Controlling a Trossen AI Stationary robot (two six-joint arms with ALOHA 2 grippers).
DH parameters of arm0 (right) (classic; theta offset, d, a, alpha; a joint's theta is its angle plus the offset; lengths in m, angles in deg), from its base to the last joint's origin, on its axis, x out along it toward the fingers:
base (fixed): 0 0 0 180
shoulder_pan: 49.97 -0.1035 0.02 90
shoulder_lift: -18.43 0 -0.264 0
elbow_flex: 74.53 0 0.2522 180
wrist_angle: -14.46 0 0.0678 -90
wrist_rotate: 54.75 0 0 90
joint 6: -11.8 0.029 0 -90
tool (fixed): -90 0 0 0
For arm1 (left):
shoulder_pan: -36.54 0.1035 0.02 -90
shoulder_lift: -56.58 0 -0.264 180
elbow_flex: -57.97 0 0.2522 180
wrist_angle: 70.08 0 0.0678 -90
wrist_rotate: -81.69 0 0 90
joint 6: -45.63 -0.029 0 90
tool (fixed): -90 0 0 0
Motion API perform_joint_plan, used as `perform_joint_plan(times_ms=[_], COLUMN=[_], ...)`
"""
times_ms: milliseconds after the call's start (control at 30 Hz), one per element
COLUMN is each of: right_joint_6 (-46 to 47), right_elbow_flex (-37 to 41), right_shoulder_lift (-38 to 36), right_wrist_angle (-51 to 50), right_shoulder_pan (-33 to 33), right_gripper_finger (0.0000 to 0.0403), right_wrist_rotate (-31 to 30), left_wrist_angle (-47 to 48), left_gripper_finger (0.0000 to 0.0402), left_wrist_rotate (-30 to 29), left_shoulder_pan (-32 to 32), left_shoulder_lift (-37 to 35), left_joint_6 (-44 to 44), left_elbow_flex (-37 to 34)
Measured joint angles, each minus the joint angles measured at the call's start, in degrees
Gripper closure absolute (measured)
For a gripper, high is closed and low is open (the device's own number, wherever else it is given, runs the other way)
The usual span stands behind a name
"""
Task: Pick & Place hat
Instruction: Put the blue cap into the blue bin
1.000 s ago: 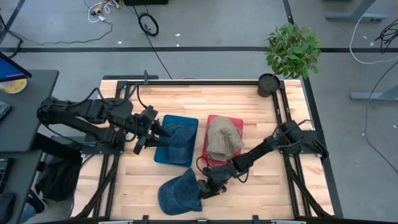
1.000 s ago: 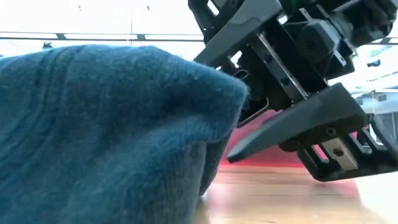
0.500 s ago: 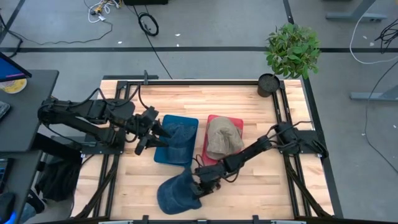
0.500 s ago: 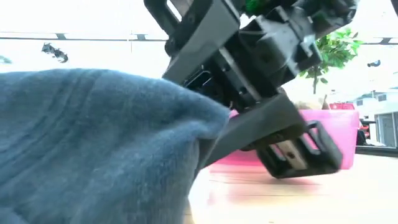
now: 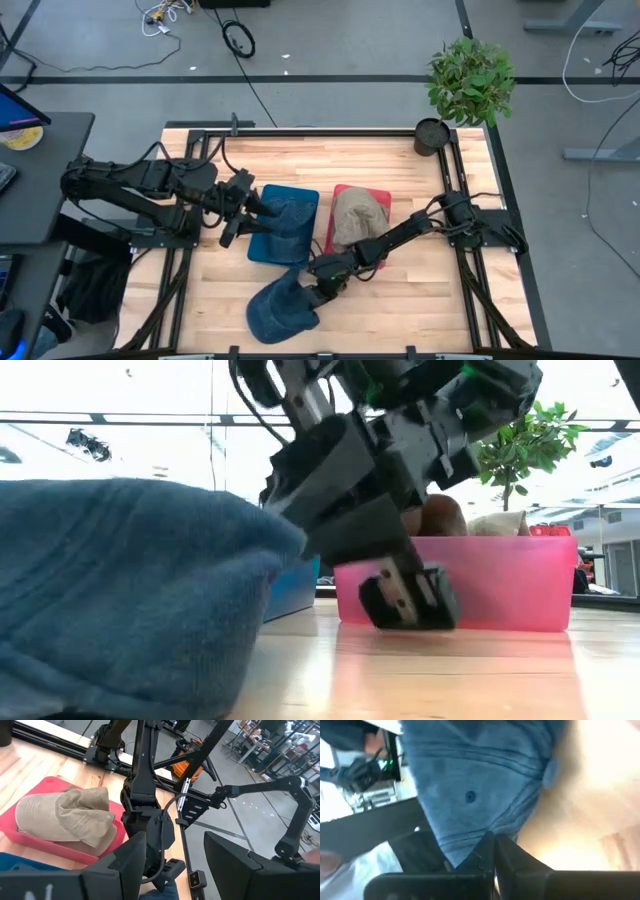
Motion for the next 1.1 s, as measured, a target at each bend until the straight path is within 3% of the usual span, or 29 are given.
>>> perform_joint_plan(times_ms=[233,767,1100], right_joint_6=[-8.48,-35.30,-43.72], right_elbow_flex=[0.00,-0.04,-3.26], right_shoulder_lift=[-7.12,-31.78,-38.10], right_wrist_angle=[-2.14,-34.13,-41.87], right_shoulder_pan=[-0.64,-0.87,0.00], right_gripper_finger=[0.0401,0.0403,0.0403], right_wrist_rotate=[0.82,-6.32,-7.07], left_wrist_angle=[3.28,1.16,-5.55], left_gripper_finger=[0.0198,0.0197,0.0197], left_wrist_rotate=[-0.89,-3.67,1.35], left_shoulder_pan=[-0.02,1.97,4.83], left_shoulder_lift=[-0.09,1.07,5.90], left_joint_6=[-0.05,-0.02,-0.05], left_elbow_flex=[0.00,-0.09,0.02])
